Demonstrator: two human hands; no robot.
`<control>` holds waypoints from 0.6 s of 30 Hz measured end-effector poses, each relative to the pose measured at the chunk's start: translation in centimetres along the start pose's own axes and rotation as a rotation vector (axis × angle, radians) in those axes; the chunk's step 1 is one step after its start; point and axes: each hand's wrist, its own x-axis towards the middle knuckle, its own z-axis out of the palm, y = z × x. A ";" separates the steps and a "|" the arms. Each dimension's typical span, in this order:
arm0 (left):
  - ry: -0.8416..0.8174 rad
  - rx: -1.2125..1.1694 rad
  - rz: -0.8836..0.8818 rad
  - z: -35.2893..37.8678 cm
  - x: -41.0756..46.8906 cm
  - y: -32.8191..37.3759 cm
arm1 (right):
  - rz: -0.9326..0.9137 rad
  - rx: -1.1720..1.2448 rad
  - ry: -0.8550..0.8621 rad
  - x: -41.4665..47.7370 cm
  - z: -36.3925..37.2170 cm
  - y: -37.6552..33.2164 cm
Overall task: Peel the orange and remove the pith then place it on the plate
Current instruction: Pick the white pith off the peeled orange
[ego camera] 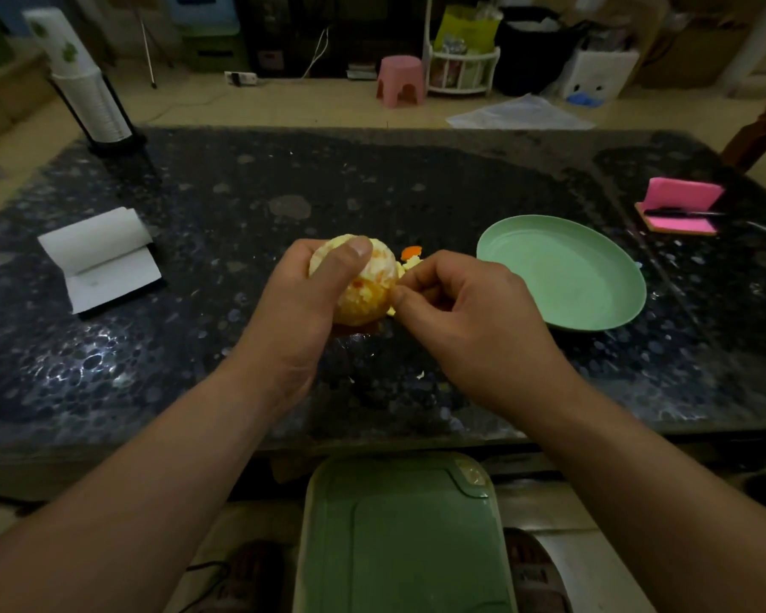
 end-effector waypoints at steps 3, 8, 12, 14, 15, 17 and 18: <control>0.007 0.059 0.040 0.0 -0.1 -0.1 | -0.003 -0.043 0.007 0.0 0.1 0.1; 0.047 0.111 0.094 0.6 -0.3 -0.4 | -0.012 -0.111 0.098 0.0 0.9 0.1; 0.056 0.103 0.098 0.8 -0.4 -0.5 | -0.011 -0.117 0.156 0.2 1.4 -0.1; 0.049 0.091 0.086 0.7 -0.4 -0.6 | -0.013 -0.127 0.174 0.3 1.6 -0.2; 0.043 0.079 0.078 0.6 -0.4 -0.6 | -0.018 -0.126 0.179 0.3 1.6 -0.2; 0.028 0.050 0.057 0.6 -0.4 -0.5 | -0.030 -0.104 0.176 0.3 1.6 -0.3; 0.021 0.040 0.047 0.5 -0.4 -0.5 | -0.036 -0.088 0.171 0.3 1.6 -0.3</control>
